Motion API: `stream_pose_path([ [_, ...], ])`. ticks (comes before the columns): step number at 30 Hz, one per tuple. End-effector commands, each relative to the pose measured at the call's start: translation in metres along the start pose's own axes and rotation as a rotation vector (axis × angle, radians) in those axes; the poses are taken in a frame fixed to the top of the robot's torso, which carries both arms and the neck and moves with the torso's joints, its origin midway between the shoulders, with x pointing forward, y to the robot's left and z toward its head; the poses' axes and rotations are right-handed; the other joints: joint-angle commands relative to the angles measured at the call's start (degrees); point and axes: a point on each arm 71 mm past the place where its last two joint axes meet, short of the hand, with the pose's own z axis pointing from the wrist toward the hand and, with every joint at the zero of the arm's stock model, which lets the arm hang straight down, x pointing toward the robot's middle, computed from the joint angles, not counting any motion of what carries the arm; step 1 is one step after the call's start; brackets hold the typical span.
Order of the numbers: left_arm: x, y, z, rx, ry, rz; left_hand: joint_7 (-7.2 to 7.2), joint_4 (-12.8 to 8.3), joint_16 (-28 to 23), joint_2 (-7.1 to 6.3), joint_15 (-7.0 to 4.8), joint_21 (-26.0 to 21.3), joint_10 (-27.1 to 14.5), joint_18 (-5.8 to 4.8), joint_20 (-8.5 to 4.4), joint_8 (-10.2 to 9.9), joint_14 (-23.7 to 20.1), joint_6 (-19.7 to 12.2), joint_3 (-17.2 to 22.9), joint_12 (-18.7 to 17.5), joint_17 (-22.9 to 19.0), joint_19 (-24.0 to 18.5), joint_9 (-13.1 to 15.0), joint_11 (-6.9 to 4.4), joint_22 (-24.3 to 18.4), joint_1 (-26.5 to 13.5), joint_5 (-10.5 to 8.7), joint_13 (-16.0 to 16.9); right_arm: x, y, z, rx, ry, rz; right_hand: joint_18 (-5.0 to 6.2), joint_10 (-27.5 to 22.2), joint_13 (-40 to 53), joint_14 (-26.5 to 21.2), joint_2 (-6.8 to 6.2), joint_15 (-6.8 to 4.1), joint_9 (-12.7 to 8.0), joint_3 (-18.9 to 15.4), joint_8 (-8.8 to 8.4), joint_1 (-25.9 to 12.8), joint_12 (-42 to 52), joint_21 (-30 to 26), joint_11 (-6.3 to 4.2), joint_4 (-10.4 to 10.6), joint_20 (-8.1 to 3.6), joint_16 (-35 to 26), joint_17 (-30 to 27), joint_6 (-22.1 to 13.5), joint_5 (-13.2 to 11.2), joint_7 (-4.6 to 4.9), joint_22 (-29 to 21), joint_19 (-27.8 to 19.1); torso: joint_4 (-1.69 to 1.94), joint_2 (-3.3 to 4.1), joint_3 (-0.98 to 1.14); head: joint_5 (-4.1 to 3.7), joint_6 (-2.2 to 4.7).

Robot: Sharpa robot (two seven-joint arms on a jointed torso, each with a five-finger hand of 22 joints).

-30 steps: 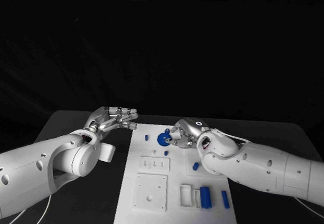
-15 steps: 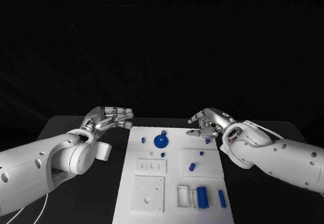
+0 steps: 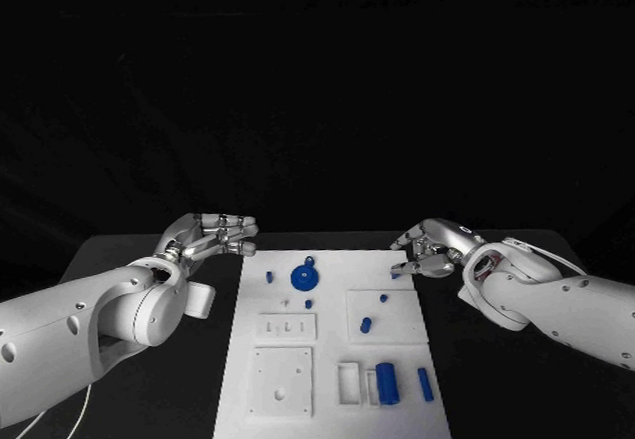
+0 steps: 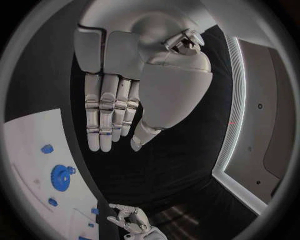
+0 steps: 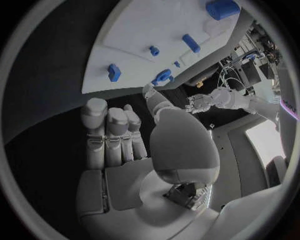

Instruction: Assemble the parts on the task board

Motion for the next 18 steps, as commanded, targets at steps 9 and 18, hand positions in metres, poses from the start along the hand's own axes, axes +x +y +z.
stream_pose_path([
  [9, 0.004, 0.001, 0.001, 0.012, 0.025, -0.011, -0.02, 0.2, 0.3, 0.12, -0.11, 0.3, 0.0, 0.34, 0.11, -0.2, -0.1, -0.1, 0.2, 0.0, 0.1, -0.3, 0.1, 0.13, -0.1, -0.4, -0.13, 0.1, 0.015, -0.021, 0.001, 0.007, 0.037, 0.009, 0.19, -0.6, -0.4, -0.1, -0.09, 0.67, -0.1, -1.2, -0.2, 1.5, 0.0, 0.2, 0.59, -1.8, 0.43, 0.4, 0.4, -2.3, 1.4, 0.54, 5.4, 3.2, 0.09, 0.11, 0.03, -0.09, -0.53],
  [18, 0.004, 0.004, 0.0, 0.007, 0.024, -0.011, -0.02, 0.2, 0.3, 0.12, -0.11, 0.3, 0.0, 0.34, 0.11, -0.2, -0.1, -0.1, 0.2, 0.0, 0.1, -0.3, 0.1, 0.13, -0.1, -0.4, -0.13, 0.1, 0.029, -0.028, 0.002, 0.027, 0.052, 0.012, 0.28, -0.6, -0.5, -0.1, 0.01, 0.71, -0.1, -1.5, -0.17, 1.2, 0.0, 0.2, 0.63, -2.1, 0.49, 0.5, 0.5, -2.5, 1.9, 0.57, 5.4, 3.2, 0.46, 0.28, 0.18, -0.43, -0.81],
])
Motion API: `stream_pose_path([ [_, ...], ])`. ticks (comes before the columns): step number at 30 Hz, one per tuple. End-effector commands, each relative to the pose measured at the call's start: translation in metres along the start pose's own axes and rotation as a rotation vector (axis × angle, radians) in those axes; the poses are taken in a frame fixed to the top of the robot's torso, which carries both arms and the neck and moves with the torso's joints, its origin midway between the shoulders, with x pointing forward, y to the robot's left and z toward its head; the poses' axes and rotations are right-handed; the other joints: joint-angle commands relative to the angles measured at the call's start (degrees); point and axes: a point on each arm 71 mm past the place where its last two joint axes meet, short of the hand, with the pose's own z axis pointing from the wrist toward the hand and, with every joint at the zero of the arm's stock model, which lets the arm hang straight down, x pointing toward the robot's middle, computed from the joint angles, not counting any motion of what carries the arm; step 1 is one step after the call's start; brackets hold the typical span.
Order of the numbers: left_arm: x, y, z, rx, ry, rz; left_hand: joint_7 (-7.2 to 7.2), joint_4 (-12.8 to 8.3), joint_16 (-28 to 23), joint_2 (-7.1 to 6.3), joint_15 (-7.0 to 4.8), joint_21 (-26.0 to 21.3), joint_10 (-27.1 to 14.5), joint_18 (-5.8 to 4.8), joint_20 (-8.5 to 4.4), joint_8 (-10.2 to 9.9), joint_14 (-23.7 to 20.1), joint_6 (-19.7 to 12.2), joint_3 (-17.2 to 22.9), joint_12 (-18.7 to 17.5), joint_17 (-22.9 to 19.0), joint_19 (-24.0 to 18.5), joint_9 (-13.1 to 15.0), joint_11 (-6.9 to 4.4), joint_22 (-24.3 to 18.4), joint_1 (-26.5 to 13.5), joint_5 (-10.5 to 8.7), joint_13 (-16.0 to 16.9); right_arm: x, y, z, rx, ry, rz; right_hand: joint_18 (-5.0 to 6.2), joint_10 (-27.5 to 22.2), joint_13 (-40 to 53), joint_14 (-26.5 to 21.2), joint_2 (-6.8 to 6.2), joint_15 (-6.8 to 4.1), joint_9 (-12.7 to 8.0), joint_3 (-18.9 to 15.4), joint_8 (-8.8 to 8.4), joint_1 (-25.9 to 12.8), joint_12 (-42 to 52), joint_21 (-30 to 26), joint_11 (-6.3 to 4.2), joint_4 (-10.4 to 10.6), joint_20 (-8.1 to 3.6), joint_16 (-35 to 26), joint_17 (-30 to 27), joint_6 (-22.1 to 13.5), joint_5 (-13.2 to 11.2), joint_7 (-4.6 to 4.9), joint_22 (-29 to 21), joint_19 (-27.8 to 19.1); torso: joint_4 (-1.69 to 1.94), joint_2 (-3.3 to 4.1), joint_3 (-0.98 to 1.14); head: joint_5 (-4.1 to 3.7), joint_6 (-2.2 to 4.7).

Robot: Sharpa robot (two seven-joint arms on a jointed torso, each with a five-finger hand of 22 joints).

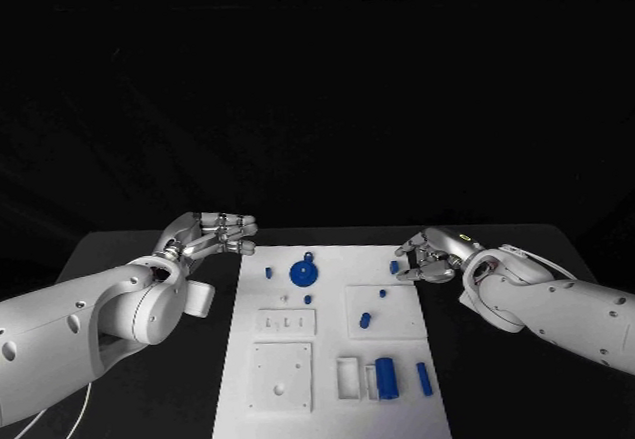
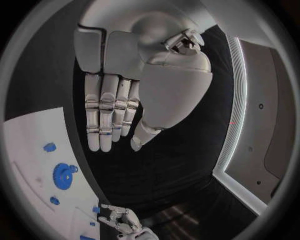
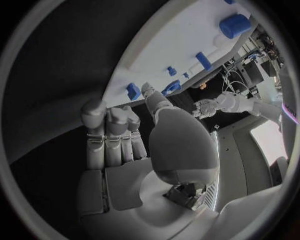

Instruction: Assemble the parts on the task board

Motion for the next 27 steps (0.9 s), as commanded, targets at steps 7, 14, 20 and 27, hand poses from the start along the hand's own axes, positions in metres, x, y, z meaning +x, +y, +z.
stream_pose_path([
  [7, 0.003, -0.001, 0.0, 0.012, 0.02, -0.008, 0.02, 0.3, 0.3, 0.12, -0.09, 0.3, -0.1, 0.38, 0.14, -0.2, -0.2, -0.2, 0.2, 0.0, 0.0, -0.3, 0.1, 0.17, -0.1, -0.4, -0.13, 0.1, 0.012, -0.003, 0.002, -0.005, 0.019, 0.011, 0.64, -0.2, 0.0, 0.0, 0.62, 0.39, -0.1, 0.2, -0.16, 0.0, 0.1, 0.2, 0.18, -0.3, 0.5, 0.3, 0.2, -0.1, 0.4, 0.06, 5.4, 3.2, 0.08, 0.12, 0.11, 0.01, -0.42],
  [14, 0.003, 0.0, 0.001, 0.012, 0.023, -0.009, 0.02, 0.3, 0.3, 0.12, -0.09, 0.3, -0.1, 0.38, 0.14, -0.2, -0.2, -0.2, 0.2, 0.0, 0.0, -0.3, 0.1, 0.17, -0.1, -0.4, -0.13, 0.1, 0.015, -0.005, 0.003, 0.008, 0.011, 0.019, 0.66, -0.1, 0.1, 0.0, 1.0, 0.37, -0.1, 1.5, -0.18, -1.1, 0.2, 0.4, 0.14, 0.3, 0.48, 0.3, 0.3, 0.1, 0.5, 0.02, 5.4, 3.3, 0.16, 0.04, 0.07, 0.03, -0.59],
  [20, 0.003, 0.0, 0.001, 0.01, 0.023, -0.009, 0.03, 0.3, 0.3, 0.13, -0.07, 0.3, -0.1, 0.38, 0.15, -0.2, -0.2, -0.2, 0.2, 0.0, 0.1, -0.3, 0.1, 0.19, -0.2, -0.5, -0.13, 0.1, 0.016, -0.007, 0.005, 0.018, 0.003, 0.028, 0.67, 0.0, 0.1, 0.0, 1.26, 0.32, -0.1, 2.7, -0.22, -1.6, 0.4, 0.4, 0.06, 0.7, 0.43, 0.4, 0.4, 0.6, 0.5, -0.05, 5.4, 3.3, 0.14, -0.05, 0.02, 0.1, -0.66],
  [27, 0.003, 0.0, 0.001, 0.008, 0.026, -0.009, 0.03, 0.3, 0.3, 0.13, -0.07, 0.3, -0.1, 0.38, 0.15, -0.2, -0.2, -0.2, 0.2, 0.0, 0.1, -0.3, 0.1, 0.19, -0.2, -0.5, -0.13, 0.1, 0.017, -0.006, 0.005, 0.019, 0.007, 0.035, 0.58, 0.1, 0.2, 0.0, 1.79, 0.26, -0.1, 4.1, -0.19, -2.1, 0.5, 0.5, -0.02, 0.8, 0.38, 0.4, 0.5, 1.3, 0.4, -0.15, 5.4, 3.3, 0.09, -0.02, 0.02, 0.18, -0.82],
])
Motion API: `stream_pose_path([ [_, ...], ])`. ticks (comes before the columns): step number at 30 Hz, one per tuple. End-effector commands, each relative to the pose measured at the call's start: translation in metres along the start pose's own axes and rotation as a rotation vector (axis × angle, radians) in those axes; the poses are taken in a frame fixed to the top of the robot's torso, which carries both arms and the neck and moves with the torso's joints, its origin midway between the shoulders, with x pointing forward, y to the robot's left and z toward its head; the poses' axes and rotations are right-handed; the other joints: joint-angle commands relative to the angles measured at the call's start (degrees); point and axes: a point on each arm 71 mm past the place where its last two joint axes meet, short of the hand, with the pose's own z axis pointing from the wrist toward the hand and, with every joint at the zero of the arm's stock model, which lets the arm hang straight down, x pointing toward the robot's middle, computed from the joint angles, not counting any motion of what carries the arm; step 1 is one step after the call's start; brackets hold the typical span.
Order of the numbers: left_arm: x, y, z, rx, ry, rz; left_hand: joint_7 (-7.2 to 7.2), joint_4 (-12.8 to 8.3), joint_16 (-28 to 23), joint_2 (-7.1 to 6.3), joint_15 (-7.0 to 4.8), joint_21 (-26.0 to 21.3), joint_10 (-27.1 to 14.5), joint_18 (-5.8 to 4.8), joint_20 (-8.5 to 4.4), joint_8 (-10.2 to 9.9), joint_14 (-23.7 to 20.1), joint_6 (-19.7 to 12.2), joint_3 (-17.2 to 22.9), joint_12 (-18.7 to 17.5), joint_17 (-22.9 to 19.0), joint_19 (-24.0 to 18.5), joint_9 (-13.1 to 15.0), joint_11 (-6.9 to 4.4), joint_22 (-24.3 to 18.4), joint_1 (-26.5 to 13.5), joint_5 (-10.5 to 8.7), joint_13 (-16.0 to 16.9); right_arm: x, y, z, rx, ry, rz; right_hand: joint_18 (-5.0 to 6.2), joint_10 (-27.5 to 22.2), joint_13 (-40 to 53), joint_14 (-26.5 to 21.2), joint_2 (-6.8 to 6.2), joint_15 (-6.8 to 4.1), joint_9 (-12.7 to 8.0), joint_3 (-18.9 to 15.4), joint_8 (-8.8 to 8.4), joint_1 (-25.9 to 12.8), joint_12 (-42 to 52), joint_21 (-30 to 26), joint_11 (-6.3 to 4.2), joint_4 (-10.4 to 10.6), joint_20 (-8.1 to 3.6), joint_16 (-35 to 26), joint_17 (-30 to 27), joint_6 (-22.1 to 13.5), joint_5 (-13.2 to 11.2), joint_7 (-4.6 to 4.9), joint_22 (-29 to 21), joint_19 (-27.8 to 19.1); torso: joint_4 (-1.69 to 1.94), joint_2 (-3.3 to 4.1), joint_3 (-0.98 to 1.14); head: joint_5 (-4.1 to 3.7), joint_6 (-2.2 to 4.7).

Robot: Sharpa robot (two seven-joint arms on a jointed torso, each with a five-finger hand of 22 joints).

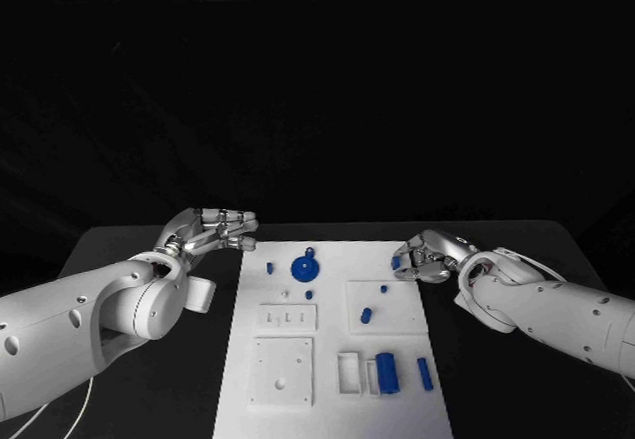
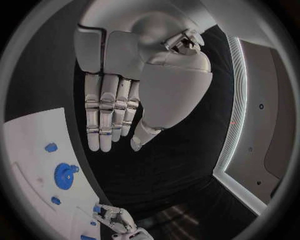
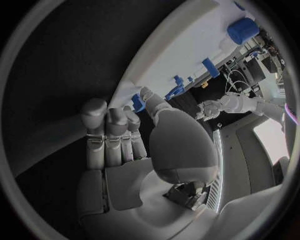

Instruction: Assemble the parts on the task board

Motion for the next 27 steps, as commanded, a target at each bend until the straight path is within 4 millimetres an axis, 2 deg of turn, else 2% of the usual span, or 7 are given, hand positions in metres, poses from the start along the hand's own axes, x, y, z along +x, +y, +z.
stream_pose_path([
  [1, 0.0027, -0.0012, 0.0004, 0.01, 0.021, -0.007, 0.03, 0.2, 0.3, 0.13, -0.07, 0.4, -0.1, 0.59, 0.15, -0.2, -0.2, -0.2, 0.1, 0.0, 0.0, -0.3, 0.1, 0.18, -0.1, -0.5, -0.13, 0.1, 0.001, 0.001, 0.0003, -0.008, 0.001, 0.011, 0.58, 0.1, 0.1, 0.0, 0.2, 0.26, -0.1, 0.8, -0.2, -0.6, 0.3, 0.4, -0.05, -0.1, 0.35, 0.4, 0.1, 0.7, 0.1, 0.04, 5.4, 3.3, -0.05, -0.02, 0.0, 0.04, -0.08],
  [10, 0.0031, -0.001, 0.0006, 0.007, 0.024, -0.008, 0.04, 0.3, 0.3, 0.13, -0.05, 0.3, -0.2, 0.59, 0.17, -0.2, -0.2, -0.3, 0.0, 0.0, 0.0, -0.3, 0.1, 0.2, -0.2, -0.5, -0.16, 0.1, 0.0026, 0.0026, 0.002, -0.004, -0.003, 0.02, 0.41, 0.3, 0.5, 0.1, 0.66, 0.09, -0.1, 3.5, -0.21, -1.3, 0.7, 0.6, -0.3, -1.3, 0.18, 0.5, 0.3, 2.4, -0.6, -0.3, 5.5, 3.3, -0.05, -0.04, 0.01, 0.29, 0.03],
  [27, 0.0028, -0.0007, 0.0005, 0.003, 0.024, -0.007, 0.09, 0.4, 0.3, 0.11, -0.04, 0.3, -0.3, 0.59, 0.2, -0.2, -0.2, -0.4, 0.0, 0.0, 0.0, -0.3, 0.1, 0.23, -0.3, -0.5, -0.22, 0.1, 0.0045, 0.0049, 0.0038, -0.001, -0.008, 0.024, 0.42, 0.4, 0.6, 0.1, 0.75, 0.1, -0.1, 3.2, -0.19, -1.5, 0.7, 0.7, -0.27, -1.6, 0.18, 0.6, 0.4, 2.3, -0.8, -0.29, 5.5, 3.3, -0.05, -0.09, -0.01, 0.14, -0.22],
])
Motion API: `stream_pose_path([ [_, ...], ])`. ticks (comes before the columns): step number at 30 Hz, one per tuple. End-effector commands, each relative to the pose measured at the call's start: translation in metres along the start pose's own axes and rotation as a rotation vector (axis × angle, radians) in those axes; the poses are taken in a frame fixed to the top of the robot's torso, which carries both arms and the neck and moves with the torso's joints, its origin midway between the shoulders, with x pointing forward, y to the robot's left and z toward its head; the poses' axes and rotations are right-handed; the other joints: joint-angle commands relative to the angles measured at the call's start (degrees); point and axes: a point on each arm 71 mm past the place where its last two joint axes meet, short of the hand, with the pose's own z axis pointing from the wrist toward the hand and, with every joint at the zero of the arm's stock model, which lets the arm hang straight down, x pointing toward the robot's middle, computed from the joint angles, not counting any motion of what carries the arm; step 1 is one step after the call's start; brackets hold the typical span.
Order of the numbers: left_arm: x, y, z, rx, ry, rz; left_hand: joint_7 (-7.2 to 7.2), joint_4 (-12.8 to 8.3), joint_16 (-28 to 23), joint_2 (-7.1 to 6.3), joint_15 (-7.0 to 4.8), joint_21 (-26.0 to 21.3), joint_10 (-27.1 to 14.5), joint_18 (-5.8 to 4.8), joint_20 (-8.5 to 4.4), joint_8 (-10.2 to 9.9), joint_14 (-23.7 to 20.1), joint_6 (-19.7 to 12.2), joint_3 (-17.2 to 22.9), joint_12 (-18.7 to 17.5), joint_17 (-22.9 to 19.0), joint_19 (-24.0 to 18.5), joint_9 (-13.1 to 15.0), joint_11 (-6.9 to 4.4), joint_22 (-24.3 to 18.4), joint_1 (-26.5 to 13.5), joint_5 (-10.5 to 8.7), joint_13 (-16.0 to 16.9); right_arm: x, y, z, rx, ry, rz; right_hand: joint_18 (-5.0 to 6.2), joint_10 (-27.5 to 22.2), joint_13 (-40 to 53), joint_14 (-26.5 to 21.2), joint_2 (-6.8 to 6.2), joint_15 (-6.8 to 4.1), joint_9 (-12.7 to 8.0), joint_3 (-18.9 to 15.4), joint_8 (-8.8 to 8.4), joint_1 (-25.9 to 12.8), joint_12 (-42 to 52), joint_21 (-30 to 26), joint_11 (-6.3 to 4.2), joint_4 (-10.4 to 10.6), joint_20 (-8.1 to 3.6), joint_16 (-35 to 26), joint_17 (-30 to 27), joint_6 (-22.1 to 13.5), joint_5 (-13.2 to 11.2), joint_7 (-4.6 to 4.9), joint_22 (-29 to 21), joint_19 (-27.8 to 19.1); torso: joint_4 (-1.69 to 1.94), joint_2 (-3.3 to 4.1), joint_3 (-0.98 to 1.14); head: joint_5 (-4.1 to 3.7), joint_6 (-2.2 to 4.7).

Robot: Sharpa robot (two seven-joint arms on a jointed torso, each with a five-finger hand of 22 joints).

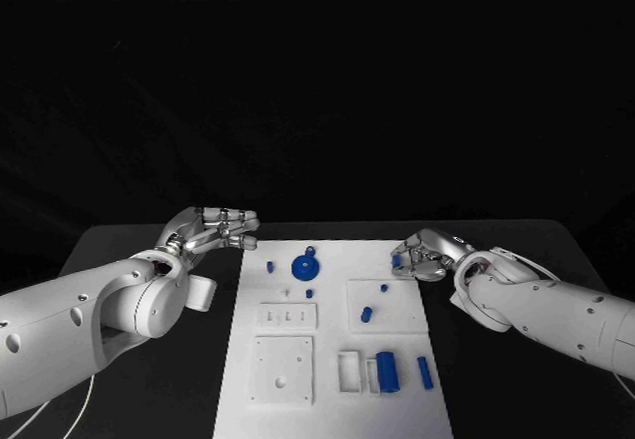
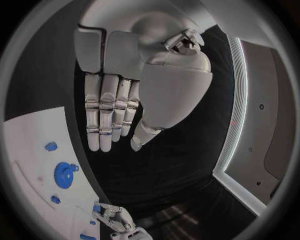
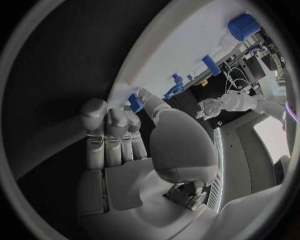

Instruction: Assemble the parts on the task board

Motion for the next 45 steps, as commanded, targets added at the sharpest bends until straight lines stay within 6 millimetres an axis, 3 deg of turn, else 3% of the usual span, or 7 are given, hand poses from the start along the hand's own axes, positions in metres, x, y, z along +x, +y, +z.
stream_pose_path([
  [1, 0.003, -0.001, 0.0, 0.006, 0.019, -0.005, 0.09, 0.4, 0.3, 0.11, -0.04, 0.3, -0.3, 0.59, 0.2, -0.2, -0.2, -0.4, 0.0, 0.0, 0.0, -0.3, 0.1, 0.23, -0.1, -0.5, -0.22, 0.1, 0.0, 0.0, 0.0, -0.001, -0.006, 0.002, 0.42, 0.2, 0.1, 0.0, 0.25, 0.01, 0.0, 0.1, -0.18, -0.4, 0.1, 0.2, -0.11, -0.3, 0.17, 0.3, 0.1, 0.5, -0.4, -0.15, 5.5, 3.3, 0.0, -0.04, 0.01, -0.04, -0.03],
  [7, 0.002, -0.001, 0.0, 0.006, 0.019, -0.005, 0.09, 0.4, 0.3, 0.11, -0.04, 0.3, -0.3, 0.59, 0.2, -0.2, -0.2, -0.4, 0.0, 0.0, 0.0, -0.3, 0.1, 0.23, -0.1, -0.5, -0.22, 0.1, 0.0, -0.001, 0.0, 0.008, -0.012, -0.001, 0.19, 0.1, 0.2, -0.1, 3.1, -0.58, 0.5, 4.4, 0.24, 1.4, 0.1, 0.1, -1.03, -1.6, -0.28, 0.2, 0.1, 5.6, -5.4, -1.61, 5.4, 3.2, -0.02, -0.02, 0.01, -0.04, -0.07],
  [17, 0.002, -0.001, 0.0, 0.006, 0.021, -0.005, 0.06, 0.4, 0.3, 0.19, -0.05, 0.3, -0.2, 0.61, 0.18, -0.2, -0.2, -0.3, -0.1, 0.0, 0.1, -0.3, 0.1, 0.21, -0.2, -0.3, -0.23, 0.1, 0.001, 0.001, 0.0, 0.003, -0.017, -0.007, -0.94, 0.8, 0.7, 0.1, 7.28, -1.34, 2.4, 5.5, -0.1, 0.1, -0.2, 0.2, -1.76, -6.3, -1.37, -0.2, 0.6, 9.8, -5.4, -2.61, 5.5, 3.2, -0.03, -0.03, 0.02, -0.07, -0.15],
  [27, 0.002, -0.001, 0.001, 0.002, 0.023, 0.009, -0.03, 0.2, 0.4, 0.37, -0.13, 0.5, 0.0, 0.63, 0.11, -0.2, -0.2, -0.1, 0.1, 0.0, 0.1, -0.3, 0.1, 0.12, -0.1, 0.0, -0.23, 0.1, -0.002, 0.006, 0.002, 0.019, -0.042, -0.008, -0.93, 1.1, 1.1, 0.1, 6.81, -1.43, 2.7, 4.5, -0.07, -0.4, -0.2, 0.2, -1.86, -6.7, -1.46, -0.2, 1.0, 10.1, -5.4, -2.83, 5.5, 3.2, -0.13, -0.07, 0.08, 0.18, -0.12],
  [31, 0.004, 0.001, 0.0, -0.022, 0.044, 0.038, -0.72, 1.0, 3.0, 0.29, -1.44, 2.1, 3.4, 0.54, -0.78, -0.1, 2.8, 1.0, -0.6, 0.1, 1.4, 1.5, 0.2, -1.15, 0.7, -1.2, -0.33, 0.1, -0.007, 0.012, 0.003, 0.031, -0.036, 0.011, -0.93, 1.0, 1.1, 0.1, 6.88, -1.46, 2.7, 4.3, -0.09, -0.4, -0.3, 0.2, -1.86, -6.6, -1.49, -0.3, 1.1, 10.0, -5.4, -2.84, 5.5, 3.2, -0.18, -0.23, 0.11, 0.26, 0.21],
  [37, 0.011, -0.002, 0.004, -0.091, 0.097, 0.117, -3.0, 2.7, 13.9, 0.29, -4.87, 7.9, 13.5, -0.77, -4.32, 0.1, 7.7, 5.8, -2.9, 0.3, 8.6, 6.0, 0.3, -4.72, 4.0, -2.9, -0.12, 0.4, -0.015, 0.029, 0.008, 0.035, -0.009, 0.033, -0.94, 1.1, 1.3, 0.2, 6.46, -1.49, 2.7, 3.5, -0.06, -0.9, -0.2, 0.1, -1.93, -6.0, -1.51, -0.3, 1.2, 10.2, -5.4, -3.11, 5.5, 3.2, -0.28, -0.66, 0.09, 0.44, 0.46],
  [45, 0.026, -0.012, 0.021, -0.179, 0.235, 0.266, -3.33, 3.4, 26.3, 0.45, -6.35, 14.5, 17.9, -1.6, -6.23, -0.3, 4.5, 5.8, -3.2, 0.1, 17.9, 5.0, 0.2, -6.0, 8.8, -3.2, 5.07, 0.5, -0.02, 0.058, 0.018, 0.042, 0.034, 0.02, -0.93, 1.0, 1.4, 0.2, 6.1, -1.38, 2.7, 3.4, -0.1, -0.7, -0.3, -0.1, -1.91, -4.9, -1.36, -0.4, 1.2, 10.1, -5.3, -3.15, 5.4, 3.2, -0.36, -1.69, 0.12, 0.89, 0.76],
])
